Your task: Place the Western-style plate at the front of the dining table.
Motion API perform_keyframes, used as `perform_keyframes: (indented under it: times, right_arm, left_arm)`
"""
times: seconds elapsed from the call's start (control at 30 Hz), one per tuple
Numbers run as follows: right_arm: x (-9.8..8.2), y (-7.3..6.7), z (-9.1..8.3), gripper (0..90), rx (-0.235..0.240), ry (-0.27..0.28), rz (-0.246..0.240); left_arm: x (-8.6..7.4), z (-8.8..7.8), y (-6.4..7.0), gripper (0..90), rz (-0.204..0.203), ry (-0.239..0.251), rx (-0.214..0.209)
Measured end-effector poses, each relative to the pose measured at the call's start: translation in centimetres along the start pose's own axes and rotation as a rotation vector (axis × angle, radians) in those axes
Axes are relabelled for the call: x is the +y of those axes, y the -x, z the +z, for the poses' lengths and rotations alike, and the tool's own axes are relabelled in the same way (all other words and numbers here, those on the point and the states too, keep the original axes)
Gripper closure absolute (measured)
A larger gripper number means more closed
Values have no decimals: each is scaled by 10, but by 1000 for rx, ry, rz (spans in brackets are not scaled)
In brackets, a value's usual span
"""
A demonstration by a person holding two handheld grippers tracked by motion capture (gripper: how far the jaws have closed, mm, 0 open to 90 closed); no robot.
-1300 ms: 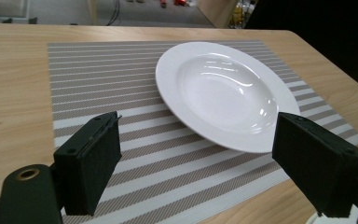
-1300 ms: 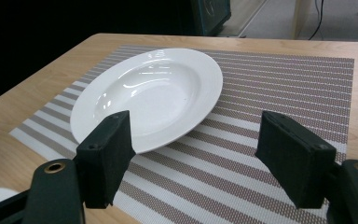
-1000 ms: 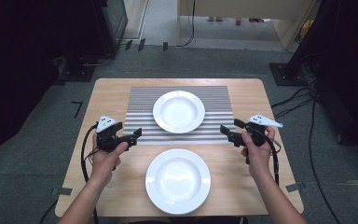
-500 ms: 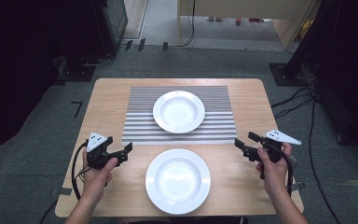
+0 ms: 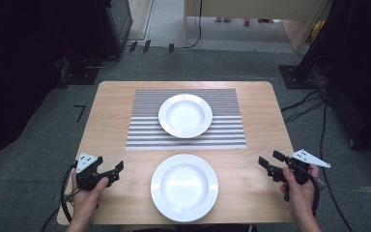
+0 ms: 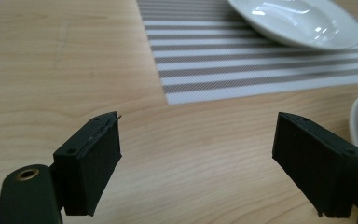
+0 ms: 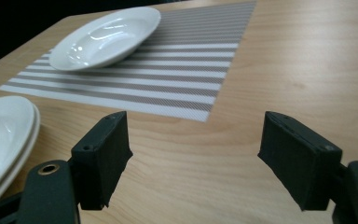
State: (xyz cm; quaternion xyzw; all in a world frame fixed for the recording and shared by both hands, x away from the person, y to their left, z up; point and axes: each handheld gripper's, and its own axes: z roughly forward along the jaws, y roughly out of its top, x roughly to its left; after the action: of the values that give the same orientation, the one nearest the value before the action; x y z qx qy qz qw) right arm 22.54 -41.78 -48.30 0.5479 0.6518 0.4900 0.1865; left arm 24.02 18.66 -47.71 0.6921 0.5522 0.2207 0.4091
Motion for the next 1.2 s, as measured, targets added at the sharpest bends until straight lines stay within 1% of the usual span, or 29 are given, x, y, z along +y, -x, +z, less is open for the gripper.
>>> perform_keyframes:
  times: [0.07,0.2,0.33,0.43,0.53,0.63,0.67,0.7,0.77,0.83,0.87,1.0,1.07,1.2]
  right_arm:
    - [-7,4,-3,249,-12,-15,9]
    - [-21,11,-10,244,-51,-52,-6]
    - [-31,20,-19,240,-75,-72,12]
    - [-37,25,-23,240,-99,-86,11]
    - [-44,28,-28,234,-113,-110,15]
    - [-52,29,-31,228,-122,-139,13]
    - [-54,30,-31,227,-129,-151,5]
    - [-55,30,-31,224,-135,-162,7]
    - [-55,31,-32,227,-149,-165,4]
    - [-55,29,-31,229,-162,-170,-9]
    - [-55,28,-30,230,-175,-174,-22]
    - [-56,20,-26,229,-229,-195,-75]
    - [-56,18,-24,219,-243,-205,-97]
    - [-57,13,-21,187,-264,-225,-143]
  left_arm:
    - [-6,-2,-5,153,-13,-10,8]
    - [-17,-6,-12,153,-22,-31,32]
    - [-27,-10,-17,153,-18,-53,65]
    - [-33,-14,-20,153,-2,-66,97]
    - [-39,-16,-23,153,9,-83,124]
    - [-44,-14,-26,154,14,-104,157]
    - [-45,-13,-27,154,15,-110,162]
    - [-46,-12,-27,154,16,-117,166]
    - [-47,-11,-25,154,37,-126,180]
    - [-48,-8,-22,154,59,-141,195]
    - [-48,-7,-21,154,62,-147,196]
    - [-49,-7,-20,153,50,-144,194]
    - [-50,-6,-21,153,40,-143,186]
    - [-50,-4,-21,148,42,-131,184]
